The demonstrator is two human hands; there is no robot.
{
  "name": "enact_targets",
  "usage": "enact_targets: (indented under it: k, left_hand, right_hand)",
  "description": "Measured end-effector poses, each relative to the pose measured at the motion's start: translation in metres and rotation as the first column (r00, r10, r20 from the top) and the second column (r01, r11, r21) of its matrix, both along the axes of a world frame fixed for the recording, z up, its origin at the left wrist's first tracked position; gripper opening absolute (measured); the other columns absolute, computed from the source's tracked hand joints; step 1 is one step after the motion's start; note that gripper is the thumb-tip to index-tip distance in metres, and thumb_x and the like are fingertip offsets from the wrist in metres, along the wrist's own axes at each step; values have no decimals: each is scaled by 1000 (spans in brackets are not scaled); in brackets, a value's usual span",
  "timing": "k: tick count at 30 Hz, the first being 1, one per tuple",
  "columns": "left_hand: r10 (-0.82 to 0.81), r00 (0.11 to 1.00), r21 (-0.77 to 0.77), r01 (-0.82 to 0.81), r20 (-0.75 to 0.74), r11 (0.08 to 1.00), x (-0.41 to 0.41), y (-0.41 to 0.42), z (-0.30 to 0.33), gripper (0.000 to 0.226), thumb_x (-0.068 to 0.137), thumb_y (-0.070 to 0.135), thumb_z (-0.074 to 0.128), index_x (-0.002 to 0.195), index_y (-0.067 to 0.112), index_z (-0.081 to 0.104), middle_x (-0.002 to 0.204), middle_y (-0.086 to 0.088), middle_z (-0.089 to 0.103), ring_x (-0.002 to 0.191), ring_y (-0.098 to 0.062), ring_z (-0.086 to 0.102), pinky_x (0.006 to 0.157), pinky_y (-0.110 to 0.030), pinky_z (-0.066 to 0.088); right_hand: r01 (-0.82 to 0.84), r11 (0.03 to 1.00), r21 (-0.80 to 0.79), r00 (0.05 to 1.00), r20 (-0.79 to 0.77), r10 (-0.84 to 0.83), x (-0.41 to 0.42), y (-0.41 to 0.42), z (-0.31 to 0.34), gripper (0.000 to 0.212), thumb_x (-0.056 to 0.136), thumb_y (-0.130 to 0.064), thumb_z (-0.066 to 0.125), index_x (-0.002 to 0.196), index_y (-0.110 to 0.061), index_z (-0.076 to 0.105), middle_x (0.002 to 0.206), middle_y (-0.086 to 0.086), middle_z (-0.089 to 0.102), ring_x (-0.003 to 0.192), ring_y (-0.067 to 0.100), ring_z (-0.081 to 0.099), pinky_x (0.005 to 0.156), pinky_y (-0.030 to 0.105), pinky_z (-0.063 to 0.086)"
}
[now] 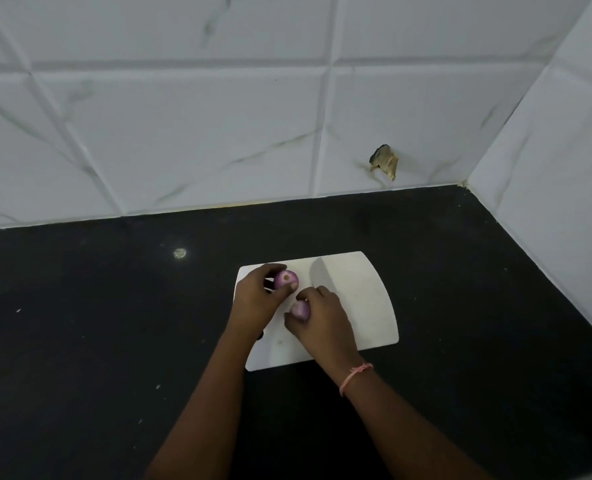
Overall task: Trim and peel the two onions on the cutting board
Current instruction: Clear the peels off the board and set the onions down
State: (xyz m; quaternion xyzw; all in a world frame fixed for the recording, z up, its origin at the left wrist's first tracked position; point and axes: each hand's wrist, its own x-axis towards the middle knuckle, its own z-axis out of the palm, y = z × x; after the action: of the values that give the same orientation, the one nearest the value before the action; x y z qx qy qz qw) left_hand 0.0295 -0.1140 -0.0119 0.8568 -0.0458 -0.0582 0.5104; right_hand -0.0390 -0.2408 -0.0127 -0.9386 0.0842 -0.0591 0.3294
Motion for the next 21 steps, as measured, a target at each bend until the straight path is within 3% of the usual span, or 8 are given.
enact_targets:
  k: [5,11,13,16,21]
  left_hand:
    - [29,999,-36,-29,-23,999,2,-15,-7,28,87,19,75,115,19,70,104,7,70,97,-11,64,87,-28,53]
    - [51,998,-37,-52,-43,998,-1,-14,-8,27,92,26,70,118,24,66,104,11,65,92,-4,59,70,-5,38]
    - [57,997,-74,-61,-52,995,-2,-13,-9,27,93,27,69,119,25,65,105,13,64,94,-3,60,69,-5,38]
    - [70,996,-149,-78,-62,986,-5,-12,-14,24,95,29,67,117,23,68,105,12,67,98,-5,62,73,-10,42]
    - [66,994,-207,-83,-88,975,-6,-11,-16,22,94,31,68,116,26,70,105,12,69,96,-3,62,73,-14,43]
  right_hand:
    - [-84,996,-16,995,-59,83,-1,-6,-4,28,85,-41,69,105,-23,59,106,-6,56,96,10,50,85,24,49]
    - [-71,986,-149,997,18,74,-5,-7,-2,48,88,-55,58,126,-26,55,117,-7,57,107,12,49,94,28,43]
    - [-25,990,-140,995,89,38,-16,-11,-5,44,96,-46,49,134,-24,50,128,-6,56,119,13,49,104,32,39]
    - [-21,994,-109,1000,16,23,-34,-22,-15,46,102,-25,42,147,-20,35,149,0,43,142,15,34,121,38,22]
    - [-78,990,-121,996,-39,74,-32,-32,-16,56,101,-11,35,154,-23,20,159,0,26,149,12,15,122,28,5]
